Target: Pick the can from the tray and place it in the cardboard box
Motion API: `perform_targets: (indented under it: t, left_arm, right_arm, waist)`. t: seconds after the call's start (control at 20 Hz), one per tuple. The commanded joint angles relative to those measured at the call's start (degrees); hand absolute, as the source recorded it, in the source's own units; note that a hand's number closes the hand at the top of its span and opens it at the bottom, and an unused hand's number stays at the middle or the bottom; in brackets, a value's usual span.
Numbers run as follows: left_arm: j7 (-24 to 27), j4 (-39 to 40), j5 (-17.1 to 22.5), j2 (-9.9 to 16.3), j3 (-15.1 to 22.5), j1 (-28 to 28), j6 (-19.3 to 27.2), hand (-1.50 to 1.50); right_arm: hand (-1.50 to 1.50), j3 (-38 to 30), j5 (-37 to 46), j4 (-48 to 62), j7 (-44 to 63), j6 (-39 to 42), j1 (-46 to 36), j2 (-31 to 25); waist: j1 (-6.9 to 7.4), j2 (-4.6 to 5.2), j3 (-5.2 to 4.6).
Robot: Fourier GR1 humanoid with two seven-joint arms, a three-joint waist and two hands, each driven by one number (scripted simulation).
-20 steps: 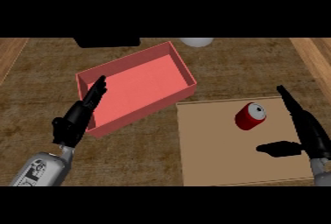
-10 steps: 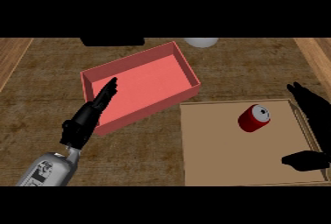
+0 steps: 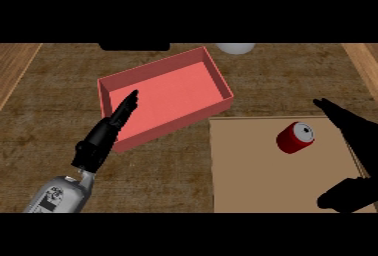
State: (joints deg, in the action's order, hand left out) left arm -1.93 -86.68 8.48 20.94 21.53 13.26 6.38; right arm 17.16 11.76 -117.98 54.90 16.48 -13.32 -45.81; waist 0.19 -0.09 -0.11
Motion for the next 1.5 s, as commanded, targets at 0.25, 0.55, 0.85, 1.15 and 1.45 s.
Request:
perform_targets:
  t: [0.25, 0.55, 0.85, 1.15, 1.45]
  left_arm:
    - [2.67, 0.49, -3.38, -3.05, -1.98, -2.37, -1.68, 0.0]
    - [3.85, 1.85, -2.21, -1.35, -6.34, -3.03, -6.69, 0.0]
    - [-1.39, -1.66, -6.72, -6.3, -4.58, -2.75, -4.5, 0.0]
    - [-6.18, -0.33, -8.2, -8.54, -7.87, 3.74, -5.66, 0.0]
    - [-2.7, -4.1, -8.87, -8.09, -9.36, -5.06, -10.13, 0.0]
  right_arm:
    - [-1.5, 1.59, 4.15, 8.9, 3.35, 2.08, -4.97, 10.59]
    - [-1.5, -1.2, 7.42, 18.12, -2.89, 4.08, -5.12, 11.74]
    - [-1.5, -0.87, 13.49, 24.36, -5.54, 4.16, -5.45, 17.22]
    - [-1.5, -2.87, 18.89, 23.97, -12.66, 3.07, -1.12, 17.42]
    - [-1.5, -4.83, 21.68, 24.48, -10.6, 8.69, -3.73, 21.55]
  waist:
    - [0.31, 0.11, 0.09]
    - [0.19, 0.16, 0.1]
    - [0.14, 0.1, 0.12]
    - [-0.39, 0.09, 0.12]
    - [-0.04, 0.04, 0.1]
